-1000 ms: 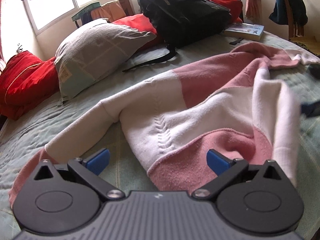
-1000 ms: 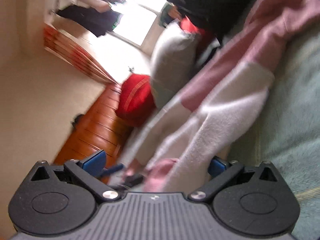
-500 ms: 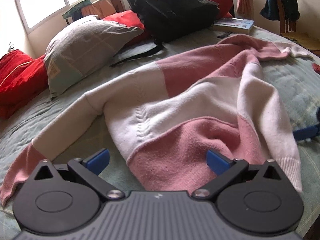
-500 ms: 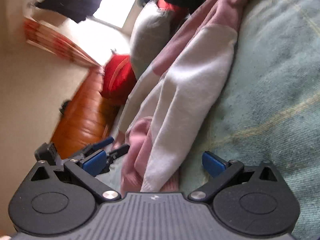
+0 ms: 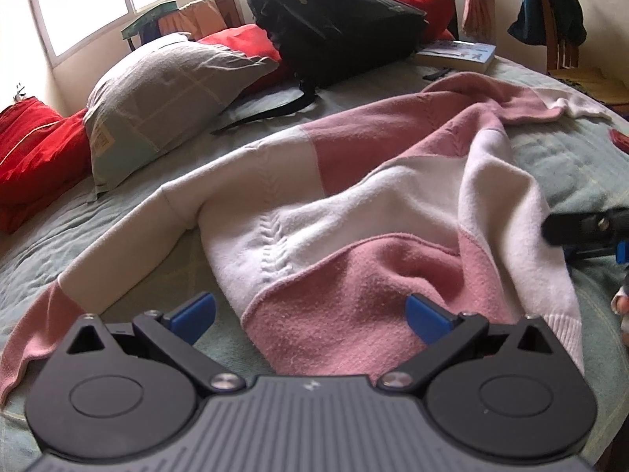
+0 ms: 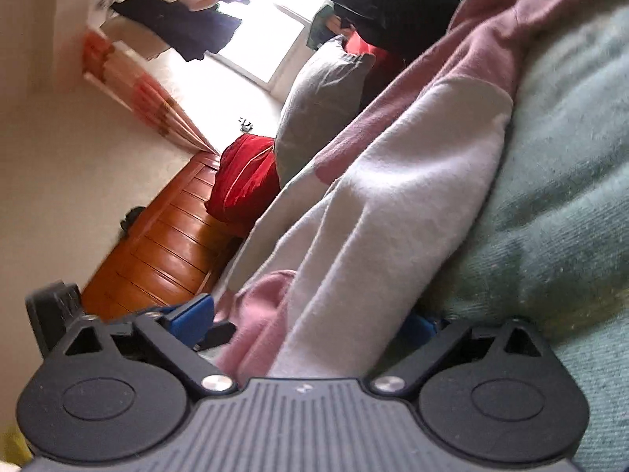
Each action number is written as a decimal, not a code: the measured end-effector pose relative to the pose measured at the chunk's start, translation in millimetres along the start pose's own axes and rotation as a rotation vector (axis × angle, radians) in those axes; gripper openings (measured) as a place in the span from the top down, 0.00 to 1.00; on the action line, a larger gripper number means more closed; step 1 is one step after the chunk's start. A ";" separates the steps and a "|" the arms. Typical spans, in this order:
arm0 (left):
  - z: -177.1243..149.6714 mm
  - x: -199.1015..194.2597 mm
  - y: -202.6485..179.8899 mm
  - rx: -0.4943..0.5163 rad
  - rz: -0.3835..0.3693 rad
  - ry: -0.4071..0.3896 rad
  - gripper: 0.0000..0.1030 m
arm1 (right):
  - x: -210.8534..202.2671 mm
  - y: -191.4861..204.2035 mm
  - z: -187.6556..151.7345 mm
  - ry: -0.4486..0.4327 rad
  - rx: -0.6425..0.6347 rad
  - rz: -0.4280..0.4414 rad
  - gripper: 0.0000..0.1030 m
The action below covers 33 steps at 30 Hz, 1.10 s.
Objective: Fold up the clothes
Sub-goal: 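Grasp the sweater's side edge with the right gripper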
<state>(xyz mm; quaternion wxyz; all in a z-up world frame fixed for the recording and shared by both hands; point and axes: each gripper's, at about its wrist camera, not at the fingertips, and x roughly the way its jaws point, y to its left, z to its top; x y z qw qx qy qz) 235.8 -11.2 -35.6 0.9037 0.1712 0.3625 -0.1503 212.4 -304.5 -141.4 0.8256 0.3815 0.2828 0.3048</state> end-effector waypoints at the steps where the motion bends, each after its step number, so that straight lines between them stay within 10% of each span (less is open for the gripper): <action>1: -0.1 -0.3 0.3 -0.002 0.001 0.000 0.01 | -0.9 -5.1 1.5 -0.013 0.022 -0.026 0.28; 3: -0.7 -2.2 0.1 -0.008 -0.001 -0.004 0.01 | -5.1 -24.5 4.8 -0.040 0.144 -0.050 0.68; 4: -1.3 -3.7 -0.2 -0.007 -0.006 -0.007 0.01 | -8.1 -34.8 6.4 -0.050 0.230 -0.033 0.70; 10: -4.5 -5.9 -2.4 0.003 -0.016 -0.010 0.01 | 4.4 -9.2 8.2 -0.045 0.228 -0.069 0.31; 14: -5.3 -5.3 -1.0 -0.004 -0.024 -0.010 0.01 | 13.2 -21.2 -6.9 -0.113 0.204 -0.175 0.89; 33: -16.3 -15.3 -4.8 0.009 -0.032 0.004 0.01 | -105.6 31.6 15.8 -0.029 0.119 -0.245 0.89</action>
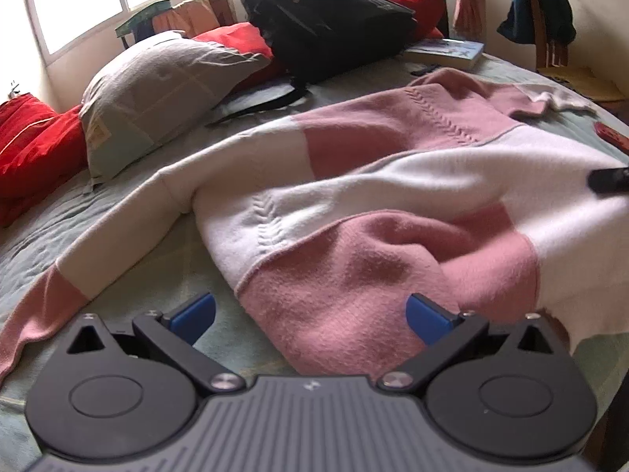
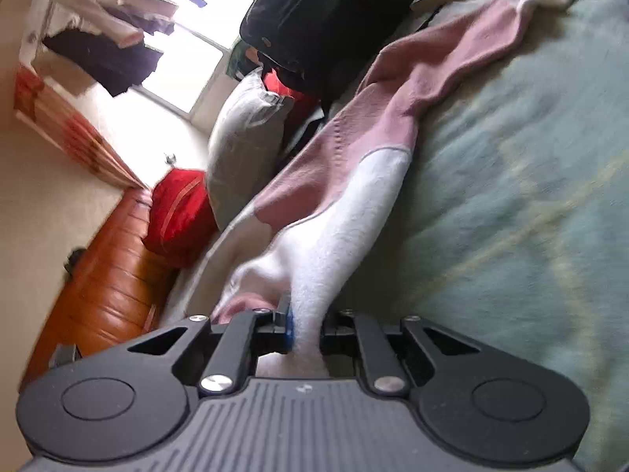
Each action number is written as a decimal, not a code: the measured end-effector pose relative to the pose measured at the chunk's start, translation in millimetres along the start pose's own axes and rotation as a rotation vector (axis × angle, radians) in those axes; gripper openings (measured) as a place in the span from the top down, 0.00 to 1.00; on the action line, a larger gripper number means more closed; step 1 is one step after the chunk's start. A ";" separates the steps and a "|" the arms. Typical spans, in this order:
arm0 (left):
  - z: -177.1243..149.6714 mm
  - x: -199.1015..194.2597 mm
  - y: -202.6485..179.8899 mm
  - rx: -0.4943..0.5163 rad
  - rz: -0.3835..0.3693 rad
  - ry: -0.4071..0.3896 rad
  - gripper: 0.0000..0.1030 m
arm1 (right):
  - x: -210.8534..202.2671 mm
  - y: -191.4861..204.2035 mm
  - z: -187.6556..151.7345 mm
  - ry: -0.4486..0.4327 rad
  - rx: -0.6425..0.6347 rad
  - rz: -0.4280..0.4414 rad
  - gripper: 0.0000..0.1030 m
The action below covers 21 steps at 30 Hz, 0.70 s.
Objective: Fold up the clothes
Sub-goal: 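Fold the held side edge over the sweater body with the right gripper, release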
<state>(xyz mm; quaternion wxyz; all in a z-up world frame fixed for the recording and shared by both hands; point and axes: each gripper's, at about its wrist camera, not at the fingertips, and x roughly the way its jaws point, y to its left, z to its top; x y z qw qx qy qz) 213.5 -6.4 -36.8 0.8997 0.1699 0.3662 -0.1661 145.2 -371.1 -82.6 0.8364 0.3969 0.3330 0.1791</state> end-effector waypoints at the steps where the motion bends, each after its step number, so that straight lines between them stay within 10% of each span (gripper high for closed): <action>1: 0.0 -0.8 -1.3 0.004 -0.002 -0.001 0.01 | -7.0 0.5 0.9 0.009 -0.006 -0.012 0.89; 13: -2.3 -6.7 -6.1 -0.008 -0.046 0.013 0.01 | -54.9 -17.5 -6.9 0.029 -0.089 -0.232 0.84; 21: -16.5 -14.7 19.4 -0.155 -0.092 0.049 0.01 | -41.0 41.6 -8.6 0.022 -0.325 -0.212 0.25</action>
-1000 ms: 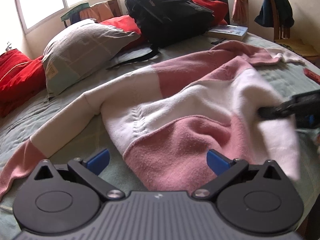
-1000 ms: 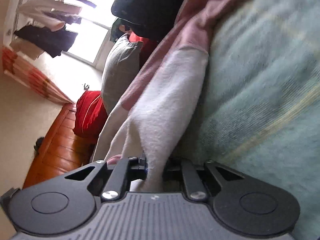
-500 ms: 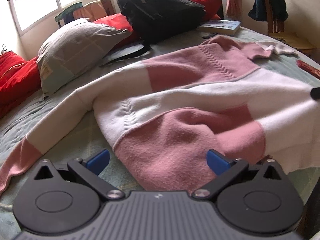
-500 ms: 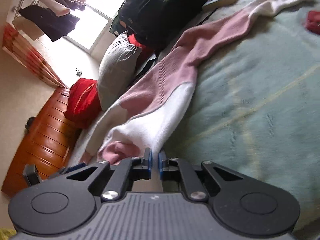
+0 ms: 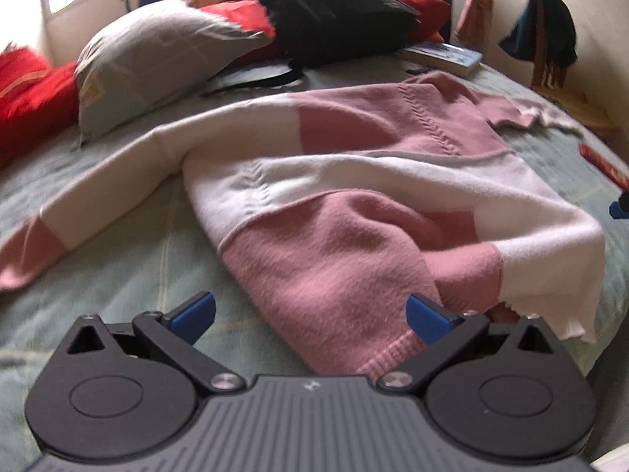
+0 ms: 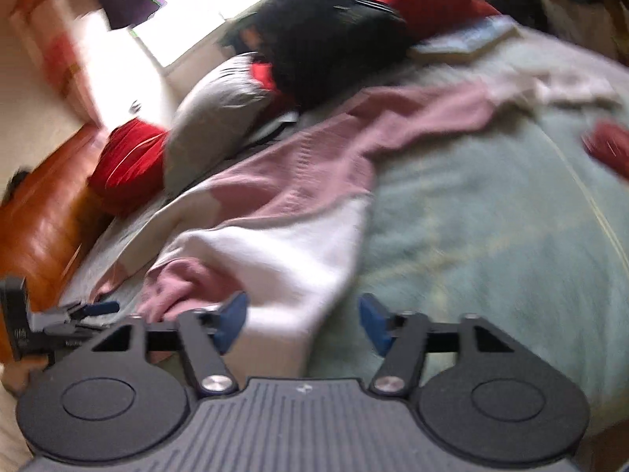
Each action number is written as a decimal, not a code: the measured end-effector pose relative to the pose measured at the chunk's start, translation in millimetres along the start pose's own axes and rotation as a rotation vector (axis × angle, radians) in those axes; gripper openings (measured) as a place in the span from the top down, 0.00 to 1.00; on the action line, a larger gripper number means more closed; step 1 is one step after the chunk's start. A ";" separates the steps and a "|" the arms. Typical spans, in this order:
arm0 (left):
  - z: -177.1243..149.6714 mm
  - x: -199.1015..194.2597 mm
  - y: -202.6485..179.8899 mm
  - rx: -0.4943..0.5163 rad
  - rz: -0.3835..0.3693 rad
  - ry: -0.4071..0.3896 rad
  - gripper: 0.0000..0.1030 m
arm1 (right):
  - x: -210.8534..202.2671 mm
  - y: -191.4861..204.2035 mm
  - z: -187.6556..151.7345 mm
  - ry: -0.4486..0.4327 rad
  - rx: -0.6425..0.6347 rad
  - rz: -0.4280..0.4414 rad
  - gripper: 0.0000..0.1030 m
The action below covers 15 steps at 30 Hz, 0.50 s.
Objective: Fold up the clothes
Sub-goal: 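Fold the held side edge over the sweater body with the right gripper, release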
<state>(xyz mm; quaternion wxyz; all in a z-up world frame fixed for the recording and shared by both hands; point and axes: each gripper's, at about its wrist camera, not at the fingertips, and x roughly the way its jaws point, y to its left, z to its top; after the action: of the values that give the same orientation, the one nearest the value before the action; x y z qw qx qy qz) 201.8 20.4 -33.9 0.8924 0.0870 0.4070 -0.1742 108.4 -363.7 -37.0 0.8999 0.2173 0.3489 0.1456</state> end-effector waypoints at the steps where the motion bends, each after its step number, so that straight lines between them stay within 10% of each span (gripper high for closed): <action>1: -1.3 -2.0 4.2 -0.017 0.003 0.000 0.01 | 2.6 11.6 3.0 0.002 -0.039 0.009 0.23; 15: -24.6 -39.6 74.5 -0.125 0.178 0.002 0.01 | 117.7 202.4 -15.2 0.163 -0.614 0.015 0.00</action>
<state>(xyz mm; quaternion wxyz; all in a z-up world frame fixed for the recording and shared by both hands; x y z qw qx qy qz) 189.0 106.1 -19.0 0.9077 0.0671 0.4085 -0.0685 159.6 -136.0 -13.8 0.8915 -0.0741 0.3579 0.2676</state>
